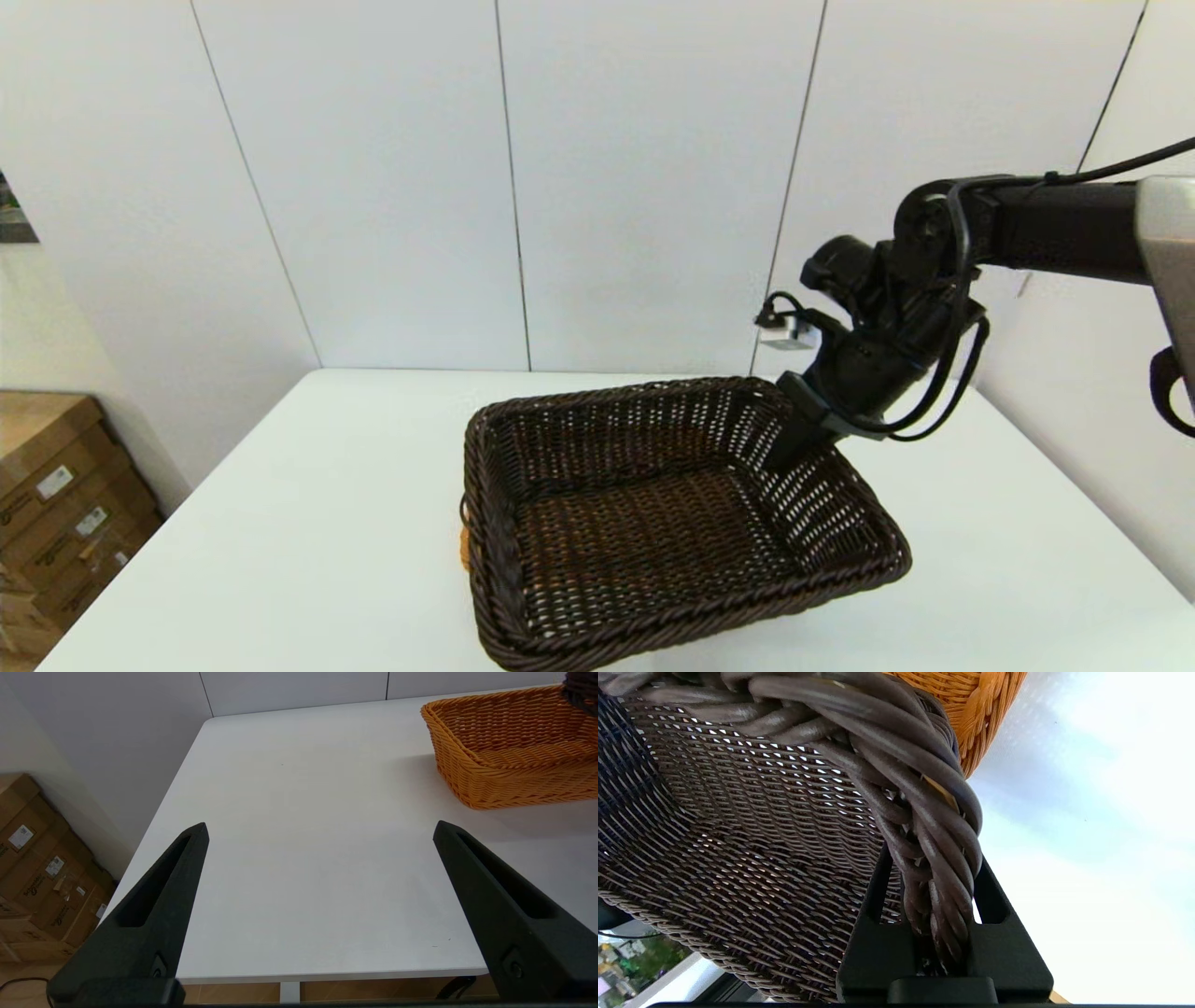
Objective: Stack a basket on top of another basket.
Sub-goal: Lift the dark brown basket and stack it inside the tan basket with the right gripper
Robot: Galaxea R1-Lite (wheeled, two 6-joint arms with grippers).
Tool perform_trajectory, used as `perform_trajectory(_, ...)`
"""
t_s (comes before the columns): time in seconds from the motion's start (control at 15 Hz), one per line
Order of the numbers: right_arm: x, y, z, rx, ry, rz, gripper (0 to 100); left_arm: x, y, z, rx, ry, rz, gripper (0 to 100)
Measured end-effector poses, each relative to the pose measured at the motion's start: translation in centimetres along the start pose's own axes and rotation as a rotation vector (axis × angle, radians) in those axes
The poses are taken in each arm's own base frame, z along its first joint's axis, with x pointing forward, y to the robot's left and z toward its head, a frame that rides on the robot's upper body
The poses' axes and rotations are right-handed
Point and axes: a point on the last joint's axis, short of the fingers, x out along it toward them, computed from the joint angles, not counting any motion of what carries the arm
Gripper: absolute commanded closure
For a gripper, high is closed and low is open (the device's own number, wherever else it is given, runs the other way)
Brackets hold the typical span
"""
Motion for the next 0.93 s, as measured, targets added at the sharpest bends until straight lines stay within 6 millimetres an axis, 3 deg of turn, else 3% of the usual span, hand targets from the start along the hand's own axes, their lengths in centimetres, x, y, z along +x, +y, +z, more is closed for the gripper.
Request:
perform_trajectory(0.47, 0.0, 0.0, 1.2, 0.081, -0.098, 0.005, 100, 0.0, 0.0, 0.0, 0.000, 0.000, 0.000, 0)
perform_trajectory(0.93, -0.5, 1.7, 1.1, 0.094, -0.139, 0.024, 100, 0.0, 0.0, 0.0, 0.000, 0.000, 0.000, 0)
